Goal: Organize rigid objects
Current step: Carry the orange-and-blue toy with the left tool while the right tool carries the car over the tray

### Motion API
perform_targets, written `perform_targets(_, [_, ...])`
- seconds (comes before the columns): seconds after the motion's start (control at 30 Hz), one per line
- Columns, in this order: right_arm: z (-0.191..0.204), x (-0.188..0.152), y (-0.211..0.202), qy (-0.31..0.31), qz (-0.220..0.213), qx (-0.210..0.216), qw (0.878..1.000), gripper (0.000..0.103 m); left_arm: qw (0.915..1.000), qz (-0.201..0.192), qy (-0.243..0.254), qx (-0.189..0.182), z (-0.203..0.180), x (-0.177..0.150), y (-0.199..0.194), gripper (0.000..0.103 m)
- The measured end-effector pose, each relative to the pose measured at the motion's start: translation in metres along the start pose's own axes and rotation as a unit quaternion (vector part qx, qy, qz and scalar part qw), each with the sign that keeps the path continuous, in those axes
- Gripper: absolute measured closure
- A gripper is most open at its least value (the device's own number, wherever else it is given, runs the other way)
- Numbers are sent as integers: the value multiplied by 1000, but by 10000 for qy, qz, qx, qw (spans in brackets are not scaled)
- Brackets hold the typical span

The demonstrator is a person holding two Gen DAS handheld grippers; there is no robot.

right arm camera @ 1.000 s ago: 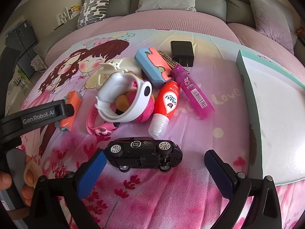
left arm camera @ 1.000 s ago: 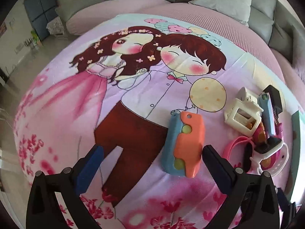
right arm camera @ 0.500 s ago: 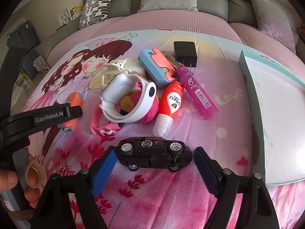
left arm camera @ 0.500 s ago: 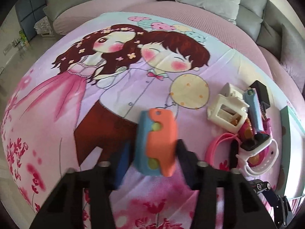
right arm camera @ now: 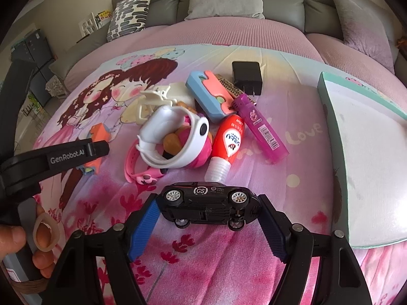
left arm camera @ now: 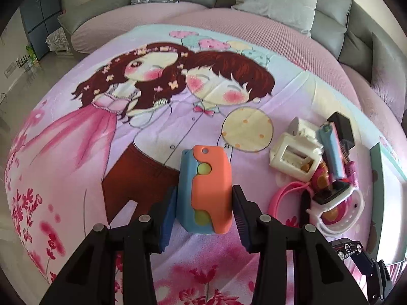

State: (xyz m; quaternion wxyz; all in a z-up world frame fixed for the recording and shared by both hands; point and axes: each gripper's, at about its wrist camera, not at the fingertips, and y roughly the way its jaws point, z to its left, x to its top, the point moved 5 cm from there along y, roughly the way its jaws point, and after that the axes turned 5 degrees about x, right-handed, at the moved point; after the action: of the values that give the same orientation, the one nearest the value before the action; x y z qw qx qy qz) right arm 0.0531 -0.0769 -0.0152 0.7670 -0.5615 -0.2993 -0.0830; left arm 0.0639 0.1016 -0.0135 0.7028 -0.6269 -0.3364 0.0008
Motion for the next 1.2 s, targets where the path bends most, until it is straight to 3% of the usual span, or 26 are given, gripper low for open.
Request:
perform_targets(0.1, [-1, 7, -15, -27, -231, -2, 9997, 25, 9997, -244, -13, -18, 1, 4, -19, 59])
perform_targets(0.27, [-12, 26, -53, -208, -1022, -328, 9940, 25, 9973, -687, 46, -238, -9, 13, -49, 59])
perform_targets(0.5, [-58, 38, -67, -24, -1352, -925, 9865, 25, 9941, -819, 473, -525, -51, 12, -62, 59])
perform_targets(0.63, [-97, 43, -73, 342, -1430, -1094, 9831, 25, 9902, -858, 857, -695, -86, 9, -69, 59])
perform_targets(0.8, [-156, 39, -90, 854, -1485, -1624, 9718, 25, 9825, -798, 1351, -1002, -134, 0, -77, 59])
perform_targets(1.07, [-232, 19, -113, 1542, -1342, -2264, 9524, 25, 9663, -783, 2070, -1314, -205, -10, -97, 59])
perform_targets(1.2, [-254, 10, -118, 1800, -1268, -2371, 9462, 25, 9548, -853, 2434, -1480, -241, -11, -104, 59])
